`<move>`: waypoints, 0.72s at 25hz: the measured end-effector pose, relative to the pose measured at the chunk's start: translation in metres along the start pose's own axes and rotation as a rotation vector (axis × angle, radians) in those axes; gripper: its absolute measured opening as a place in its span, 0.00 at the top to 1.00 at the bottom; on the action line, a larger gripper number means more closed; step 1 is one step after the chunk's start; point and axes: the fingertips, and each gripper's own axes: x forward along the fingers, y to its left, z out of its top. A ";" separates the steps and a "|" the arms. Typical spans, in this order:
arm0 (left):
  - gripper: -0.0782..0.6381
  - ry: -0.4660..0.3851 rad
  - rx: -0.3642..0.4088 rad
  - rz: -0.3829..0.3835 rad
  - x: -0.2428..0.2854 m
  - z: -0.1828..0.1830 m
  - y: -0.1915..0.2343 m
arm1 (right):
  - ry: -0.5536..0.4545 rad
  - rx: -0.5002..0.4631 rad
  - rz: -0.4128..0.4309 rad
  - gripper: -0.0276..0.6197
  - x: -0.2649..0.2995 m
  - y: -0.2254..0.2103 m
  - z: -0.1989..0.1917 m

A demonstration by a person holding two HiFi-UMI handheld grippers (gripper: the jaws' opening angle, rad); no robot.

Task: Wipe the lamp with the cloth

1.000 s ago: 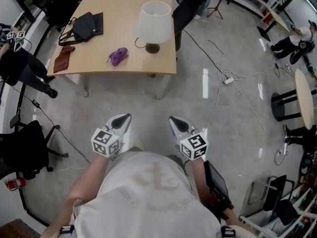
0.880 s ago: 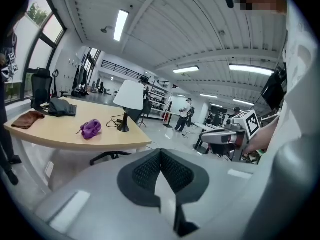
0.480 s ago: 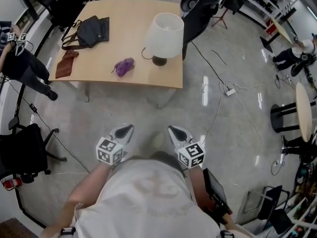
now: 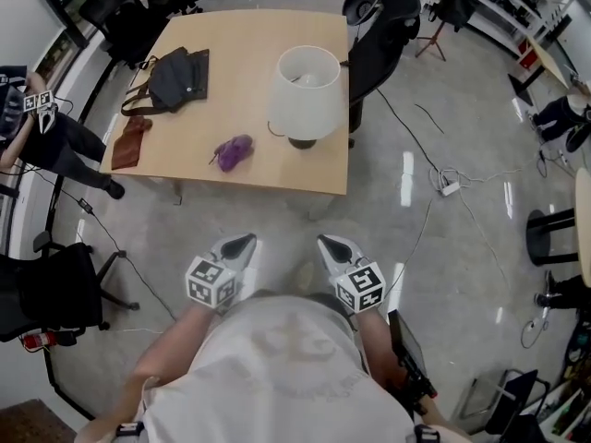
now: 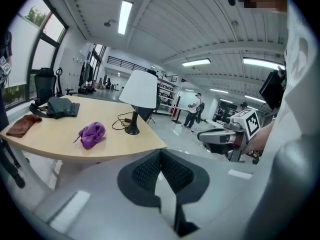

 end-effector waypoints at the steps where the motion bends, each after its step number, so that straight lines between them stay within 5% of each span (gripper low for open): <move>1: 0.89 0.003 0.003 -0.002 0.009 0.004 -0.001 | -0.002 0.009 -0.002 0.94 0.002 -0.010 0.002; 18: 0.89 0.032 -0.020 0.077 0.066 0.035 0.049 | 0.044 0.062 0.092 0.94 0.057 -0.062 0.017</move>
